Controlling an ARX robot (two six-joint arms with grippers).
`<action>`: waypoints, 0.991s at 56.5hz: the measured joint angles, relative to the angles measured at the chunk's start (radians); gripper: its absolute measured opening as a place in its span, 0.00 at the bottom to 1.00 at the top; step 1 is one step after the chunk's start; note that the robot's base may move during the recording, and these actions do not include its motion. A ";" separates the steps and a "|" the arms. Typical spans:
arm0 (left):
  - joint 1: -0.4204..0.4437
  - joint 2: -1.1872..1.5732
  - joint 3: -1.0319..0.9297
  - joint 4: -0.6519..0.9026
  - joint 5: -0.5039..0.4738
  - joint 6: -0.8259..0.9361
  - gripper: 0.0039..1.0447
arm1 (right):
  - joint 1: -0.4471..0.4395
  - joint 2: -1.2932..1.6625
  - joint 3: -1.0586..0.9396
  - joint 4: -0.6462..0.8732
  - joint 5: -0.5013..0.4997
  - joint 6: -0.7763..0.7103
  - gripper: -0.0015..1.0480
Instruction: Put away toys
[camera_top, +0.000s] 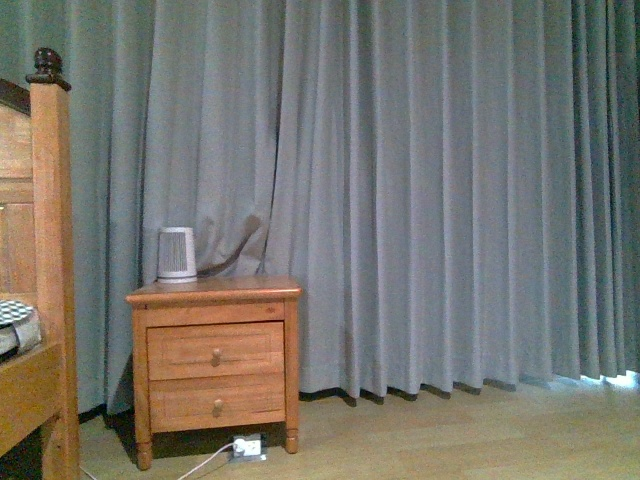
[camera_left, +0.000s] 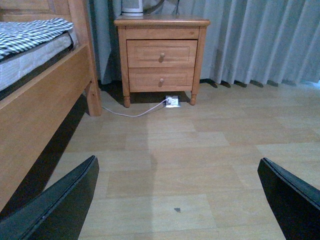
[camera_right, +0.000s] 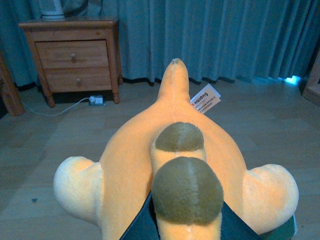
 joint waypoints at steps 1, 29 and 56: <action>0.000 0.000 0.000 0.000 0.000 0.000 0.94 | 0.000 0.000 0.000 0.000 0.000 0.000 0.07; 0.000 0.000 0.000 0.000 0.000 0.000 0.94 | 0.000 0.000 0.000 0.000 0.000 0.000 0.07; 0.000 0.000 0.000 0.000 0.000 0.000 0.94 | 0.000 0.000 0.000 0.000 0.000 0.000 0.07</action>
